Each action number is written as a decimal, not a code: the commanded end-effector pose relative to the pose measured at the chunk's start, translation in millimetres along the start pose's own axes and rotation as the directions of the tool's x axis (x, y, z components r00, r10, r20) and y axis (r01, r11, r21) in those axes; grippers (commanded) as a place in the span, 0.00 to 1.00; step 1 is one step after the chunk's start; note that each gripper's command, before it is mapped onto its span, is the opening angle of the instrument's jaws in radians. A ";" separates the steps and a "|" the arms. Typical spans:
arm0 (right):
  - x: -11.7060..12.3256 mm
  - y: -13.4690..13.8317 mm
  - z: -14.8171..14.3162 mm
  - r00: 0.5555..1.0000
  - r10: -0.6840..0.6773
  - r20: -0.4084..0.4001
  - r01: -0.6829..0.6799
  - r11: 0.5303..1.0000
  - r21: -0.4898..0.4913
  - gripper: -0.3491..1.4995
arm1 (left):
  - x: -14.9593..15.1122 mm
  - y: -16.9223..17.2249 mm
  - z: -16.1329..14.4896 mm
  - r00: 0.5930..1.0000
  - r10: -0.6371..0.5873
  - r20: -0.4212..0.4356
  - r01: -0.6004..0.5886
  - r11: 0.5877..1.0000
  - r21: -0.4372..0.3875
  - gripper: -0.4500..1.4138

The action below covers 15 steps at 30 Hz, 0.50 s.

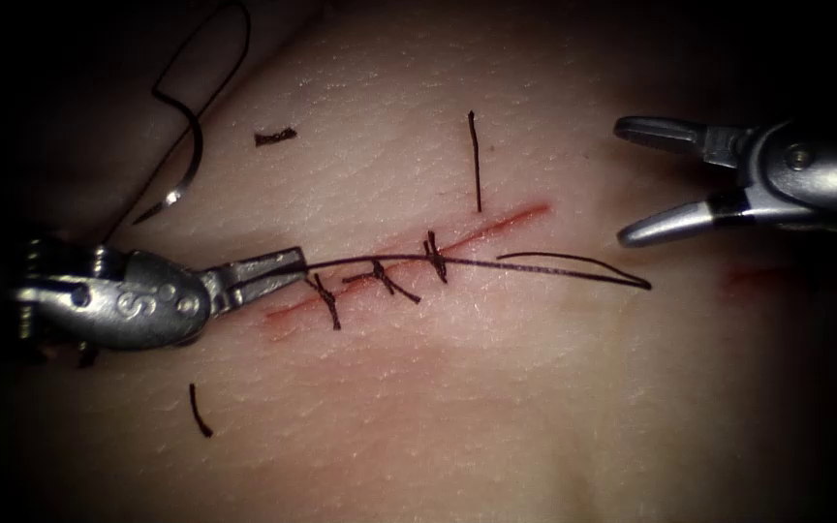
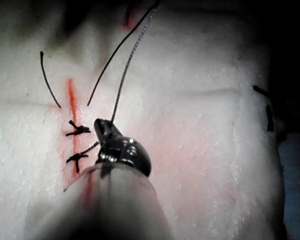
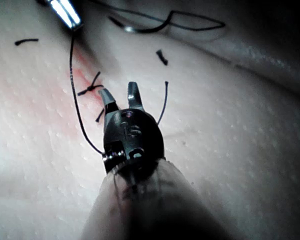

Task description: Wound Closure

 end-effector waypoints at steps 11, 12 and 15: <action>-3.5 -2.0 8.1 0.992 -0.019 -0.124 0.022 0.999 0.028 0.00 | 2.2 -1.8 6.1 0.999 -0.045 -0.016 0.046 0.997 0.063 0.00; -3.1 -2.0 8.0 0.990 -0.018 -0.138 0.021 0.999 0.024 0.00 | 2.1 -1.7 6.8 0.999 -0.045 -0.014 0.045 0.997 0.069 0.00; -0.9 -1.7 7.5 0.980 -0.006 -0.197 0.008 1.000 0.007 0.00 | 0.4 -2.0 9.2 0.999 -0.036 -0.011 0.037 0.996 0.087 0.00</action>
